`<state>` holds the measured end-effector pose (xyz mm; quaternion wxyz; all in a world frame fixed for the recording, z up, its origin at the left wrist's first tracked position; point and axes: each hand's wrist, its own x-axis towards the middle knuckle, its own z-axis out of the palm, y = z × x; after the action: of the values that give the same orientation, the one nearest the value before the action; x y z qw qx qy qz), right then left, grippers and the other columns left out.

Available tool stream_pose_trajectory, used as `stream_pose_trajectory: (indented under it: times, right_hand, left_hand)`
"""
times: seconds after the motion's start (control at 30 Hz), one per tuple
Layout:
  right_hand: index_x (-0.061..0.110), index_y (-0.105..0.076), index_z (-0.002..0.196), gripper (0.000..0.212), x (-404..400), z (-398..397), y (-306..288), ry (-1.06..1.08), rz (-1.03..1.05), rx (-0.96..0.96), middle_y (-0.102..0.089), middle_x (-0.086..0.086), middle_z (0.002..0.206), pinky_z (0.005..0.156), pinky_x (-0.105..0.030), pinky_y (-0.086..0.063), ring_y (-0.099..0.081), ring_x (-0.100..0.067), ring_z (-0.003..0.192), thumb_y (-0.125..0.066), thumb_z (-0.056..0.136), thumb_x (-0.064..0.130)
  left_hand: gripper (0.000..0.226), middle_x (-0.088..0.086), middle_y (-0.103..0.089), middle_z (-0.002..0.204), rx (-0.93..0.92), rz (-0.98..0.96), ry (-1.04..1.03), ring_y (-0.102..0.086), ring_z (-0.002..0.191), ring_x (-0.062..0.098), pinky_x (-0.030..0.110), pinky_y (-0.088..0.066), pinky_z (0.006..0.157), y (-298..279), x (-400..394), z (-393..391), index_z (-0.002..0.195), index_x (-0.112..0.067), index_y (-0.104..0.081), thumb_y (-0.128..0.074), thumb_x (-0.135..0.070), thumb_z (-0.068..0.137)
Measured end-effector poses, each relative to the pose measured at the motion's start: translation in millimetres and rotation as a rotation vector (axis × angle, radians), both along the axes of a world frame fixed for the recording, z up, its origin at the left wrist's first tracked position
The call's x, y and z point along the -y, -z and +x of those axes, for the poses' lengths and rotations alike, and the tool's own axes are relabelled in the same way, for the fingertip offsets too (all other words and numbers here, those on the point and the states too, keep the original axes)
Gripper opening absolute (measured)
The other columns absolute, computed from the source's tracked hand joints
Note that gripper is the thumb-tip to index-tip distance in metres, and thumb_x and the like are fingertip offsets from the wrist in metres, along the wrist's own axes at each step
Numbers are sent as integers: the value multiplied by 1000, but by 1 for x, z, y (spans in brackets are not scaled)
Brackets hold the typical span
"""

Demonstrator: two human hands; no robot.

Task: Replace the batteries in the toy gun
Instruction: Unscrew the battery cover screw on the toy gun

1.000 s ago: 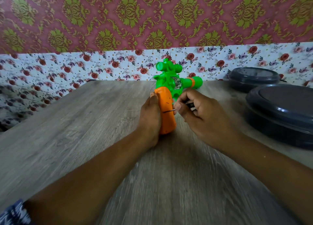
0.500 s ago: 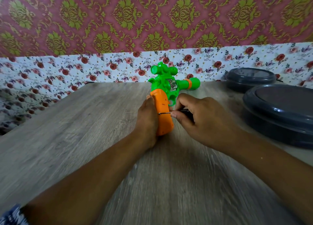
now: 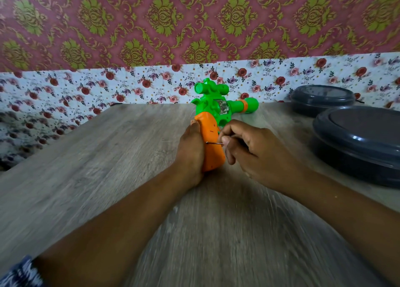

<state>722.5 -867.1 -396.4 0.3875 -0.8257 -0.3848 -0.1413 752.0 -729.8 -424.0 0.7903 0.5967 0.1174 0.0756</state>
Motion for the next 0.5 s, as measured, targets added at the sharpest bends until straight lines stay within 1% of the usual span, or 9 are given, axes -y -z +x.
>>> stream_pose_trajectory:
  times: [0.07,0.17,0.2,0.27,0.33,0.37,0.43,0.47,0.5]
  right_hand:
    - [15,-54,91,6,0,1,0,22,0,5,-61,-3,64,55,-34,-40,-51,-14,50,-48,92,15]
    - [21,-48,97,17,-1,1,1,41,-29,-2,-61,0,70,58,-24,-38,-52,-10,61,-54,87,9]
    - [23,-46,98,21,-2,0,1,40,-47,-8,-60,2,72,59,-20,-38,-53,-7,65,-56,86,9]
    - [22,-46,101,23,-4,-1,3,42,-68,-21,-61,4,76,58,-12,-37,-54,-1,67,-57,85,9]
    - [19,-53,103,22,-3,0,2,70,3,-33,-63,2,79,58,-9,-39,-56,0,65,-58,84,8]
    - [20,-56,102,22,-2,1,1,86,68,-46,-63,0,80,61,-10,-41,-59,-2,68,-58,84,7]
    - [23,-61,98,23,-2,5,1,103,189,-99,-63,-3,81,69,-22,-47,-62,-12,74,-57,84,4]
    - [26,-62,95,25,-2,7,2,111,227,-132,-63,-3,81,70,-29,-49,-62,-16,74,-56,85,4]
    - [28,-62,92,26,-4,8,5,121,252,-165,-63,-2,81,69,-32,-48,-61,-17,72,-56,85,3]
  left_hand:
    - [51,15,-65,115,-8,-9,7,-64,99,28,44,-51,89,0,0,0,126,-13,-54,-29,-47,98]
    - [42,12,-67,99,-4,-8,16,-66,81,21,33,-53,72,-1,1,0,116,-15,-54,-30,-45,98]
    - [42,12,-68,99,-4,8,18,-67,80,20,31,-52,71,-1,1,-1,116,-15,-54,-30,-45,98]
    - [49,16,-66,111,-7,46,26,-65,95,26,38,-52,81,-1,1,0,127,-14,-52,-29,-46,98]
    - [50,16,-67,109,1,58,16,-64,99,29,45,-51,91,-1,2,-2,131,-15,-50,-28,-46,98]
    - [50,13,-71,99,9,53,15,-66,94,28,47,-51,92,-1,2,-1,130,-15,-50,-27,-46,98]
    - [46,5,-72,72,23,36,25,-66,76,22,41,-51,86,0,2,1,123,-13,-52,-26,-43,100]
    - [44,3,-71,67,27,40,22,-65,71,19,37,-51,82,0,3,0,119,-14,-53,-25,-42,100]
    - [43,4,-70,71,21,37,20,-65,71,18,36,-51,82,0,4,-2,117,-14,-53,-26,-43,100]
